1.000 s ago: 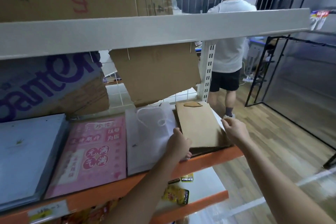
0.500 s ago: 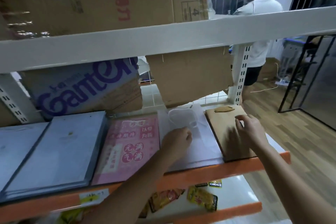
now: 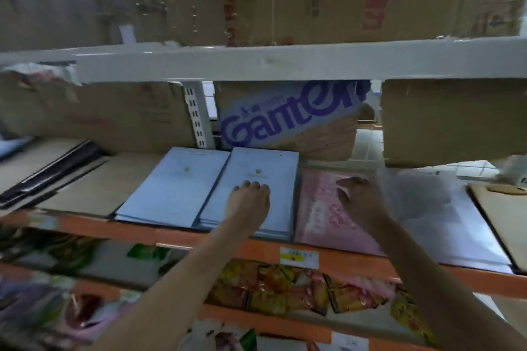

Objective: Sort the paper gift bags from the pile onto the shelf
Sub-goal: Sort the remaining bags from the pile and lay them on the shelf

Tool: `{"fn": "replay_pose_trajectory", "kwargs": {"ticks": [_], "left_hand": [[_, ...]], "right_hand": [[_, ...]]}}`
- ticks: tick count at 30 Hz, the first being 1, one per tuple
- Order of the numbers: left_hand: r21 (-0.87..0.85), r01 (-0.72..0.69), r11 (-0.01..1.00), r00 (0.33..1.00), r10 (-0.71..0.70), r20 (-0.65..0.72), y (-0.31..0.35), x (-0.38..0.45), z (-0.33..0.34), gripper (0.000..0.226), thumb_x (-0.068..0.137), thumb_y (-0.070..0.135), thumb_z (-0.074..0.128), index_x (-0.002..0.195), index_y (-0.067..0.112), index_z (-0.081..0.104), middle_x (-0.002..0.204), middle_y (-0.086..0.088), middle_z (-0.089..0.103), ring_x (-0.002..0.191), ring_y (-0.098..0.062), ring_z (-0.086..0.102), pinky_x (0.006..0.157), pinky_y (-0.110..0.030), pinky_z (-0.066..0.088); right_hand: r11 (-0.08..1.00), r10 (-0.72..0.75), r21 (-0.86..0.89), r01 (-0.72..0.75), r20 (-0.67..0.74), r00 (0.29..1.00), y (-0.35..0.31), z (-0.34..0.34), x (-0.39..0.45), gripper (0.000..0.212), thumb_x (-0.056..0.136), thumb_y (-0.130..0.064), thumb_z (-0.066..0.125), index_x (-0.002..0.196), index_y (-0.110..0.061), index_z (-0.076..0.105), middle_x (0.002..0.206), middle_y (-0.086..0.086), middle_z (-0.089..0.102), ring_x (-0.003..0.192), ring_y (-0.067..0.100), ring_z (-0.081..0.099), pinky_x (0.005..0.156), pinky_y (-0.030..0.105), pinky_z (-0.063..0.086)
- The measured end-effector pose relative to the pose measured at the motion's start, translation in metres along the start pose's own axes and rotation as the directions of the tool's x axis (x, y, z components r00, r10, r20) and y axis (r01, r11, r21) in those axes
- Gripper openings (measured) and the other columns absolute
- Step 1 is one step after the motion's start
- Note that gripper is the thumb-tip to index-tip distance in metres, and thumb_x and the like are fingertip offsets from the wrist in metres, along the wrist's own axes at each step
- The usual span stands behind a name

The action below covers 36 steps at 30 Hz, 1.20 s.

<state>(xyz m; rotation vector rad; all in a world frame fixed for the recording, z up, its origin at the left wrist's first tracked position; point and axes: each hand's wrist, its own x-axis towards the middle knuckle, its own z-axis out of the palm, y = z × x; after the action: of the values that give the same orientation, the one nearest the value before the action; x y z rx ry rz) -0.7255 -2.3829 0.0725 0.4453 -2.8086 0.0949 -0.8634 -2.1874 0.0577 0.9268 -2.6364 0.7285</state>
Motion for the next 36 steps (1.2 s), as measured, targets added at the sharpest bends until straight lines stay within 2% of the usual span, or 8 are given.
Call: {"fn": "replay_pose_trajectory", "kwargs": {"ticks": [3, 7, 15, 18, 24, 29, 33, 36], "left_hand": [[0.011, 0.089, 0.996, 0.996, -0.089, -0.031, -0.073, -0.035, -0.012, 0.032, 0.098, 0.024, 0.034, 0.117, 0.014, 0.057, 0.115, -0.005, 0.061, 0.109, -0.024, 0.052, 0.087, -0.036, 0.041], [0.020, 0.205, 0.979, 0.978, -0.204, -0.029, -0.161, -0.082, -0.028, 0.029, 0.097, 0.026, 0.039, 0.118, 0.018, 0.057, 0.114, -0.004, 0.061, 0.109, -0.025, 0.051, 0.084, -0.035, 0.040], [0.090, 0.436, 0.896, 0.900, -0.436, -0.016, -0.301, -0.155, -0.039, 0.032, 0.097, 0.029, 0.036, 0.121, 0.020, 0.056, 0.120, -0.003, 0.059, 0.113, -0.025, 0.051, 0.088, -0.036, 0.041], [0.132, 0.512, 0.849, 0.857, -0.515, -0.015, -0.354, -0.179, -0.035, 0.030, 0.097, 0.031, 0.036, 0.118, 0.020, 0.055, 0.118, -0.002, 0.058, 0.111, -0.025, 0.051, 0.082, -0.033, 0.039], [0.125, 0.599, 0.791, 0.800, -0.597, -0.059, -0.459, -0.206, -0.026, 0.032, 0.098, 0.032, 0.034, 0.115, 0.020, 0.058, 0.111, 0.000, 0.061, 0.104, -0.023, 0.053, 0.084, -0.034, 0.042], [0.100, 0.637, 0.764, 0.770, -0.636, -0.050, -0.540, -0.206, -0.009, 0.032, 0.098, 0.032, 0.033, 0.109, 0.020, 0.060, 0.106, 0.002, 0.062, 0.097, -0.019, 0.053, 0.083, -0.032, 0.044], [0.101, 0.684, 0.723, 0.728, -0.685, -0.027, -0.604, -0.207, -0.004, 0.032, 0.098, 0.034, 0.033, 0.109, 0.022, 0.060, 0.106, 0.003, 0.061, 0.099, -0.018, 0.054, 0.084, -0.030, 0.043], [0.085, 0.719, 0.689, 0.694, -0.718, -0.052, -0.651, -0.207, -0.004, 0.040, 0.095, 0.037, 0.028, 0.103, 0.017, 0.062, 0.101, 0.000, 0.062, 0.097, -0.021, 0.055, 0.078, -0.032, 0.043]], "right_hand": [[0.994, -0.105, 0.034, 0.102, 0.102, 0.989, -0.078, 0.025, -0.001, 0.026, 0.092, -0.012, 0.047, 0.108, 0.001, 0.064, 0.111, 0.023, 0.063, 0.104, 0.037, 0.058, 0.089, 0.037, 0.043], [0.979, -0.182, 0.122, 0.162, 0.182, 0.966, -0.174, 0.058, 0.001, 0.036, 0.098, -0.020, 0.039, 0.127, -0.004, 0.052, 0.132, 0.013, 0.051, 0.124, 0.028, 0.044, 0.101, 0.036, 0.036], [0.911, -0.372, 0.271, 0.310, 0.220, 0.902, -0.336, 0.136, 0.016, 0.033, 0.095, -0.020, 0.044, 0.121, -0.004, 0.057, 0.124, 0.014, 0.057, 0.119, 0.029, 0.046, 0.099, 0.034, 0.037], [0.886, -0.425, 0.310, 0.346, 0.242, 0.872, -0.390, 0.171, 0.031, 0.031, 0.095, -0.019, 0.044, 0.115, -0.003, 0.060, 0.118, 0.016, 0.059, 0.113, 0.030, 0.049, 0.094, 0.035, 0.040], [0.841, -0.508, 0.372, 0.392, 0.296, 0.809, -0.497, 0.243, 0.073, 0.028, 0.094, -0.019, 0.045, 0.107, 0.001, 0.061, 0.112, 0.017, 0.059, 0.107, 0.030, 0.051, 0.093, 0.036, 0.041], [0.851, -0.509, 0.354, 0.387, 0.378, 0.773, -0.586, 0.301, 0.115, 0.032, 0.095, -0.022, 0.043, 0.117, -0.005, 0.058, 0.123, 0.015, 0.057, 0.117, 0.029, 0.050, 0.094, 0.032, 0.037], [0.866, -0.493, 0.345, 0.363, 0.464, 0.736, -0.642, 0.339, 0.136, 0.032, 0.097, -0.021, 0.039, 0.115, -0.001, 0.057, 0.121, 0.016, 0.056, 0.113, 0.030, 0.051, 0.090, 0.034, 0.040], [0.874, -0.472, 0.361, 0.325, 0.472, 0.745, -0.670, 0.364, 0.147, 0.035, 0.097, -0.025, 0.040, 0.121, -0.004, 0.054, 0.125, 0.016, 0.053, 0.115, 0.030, 0.050, 0.089, 0.034, 0.041]]}}
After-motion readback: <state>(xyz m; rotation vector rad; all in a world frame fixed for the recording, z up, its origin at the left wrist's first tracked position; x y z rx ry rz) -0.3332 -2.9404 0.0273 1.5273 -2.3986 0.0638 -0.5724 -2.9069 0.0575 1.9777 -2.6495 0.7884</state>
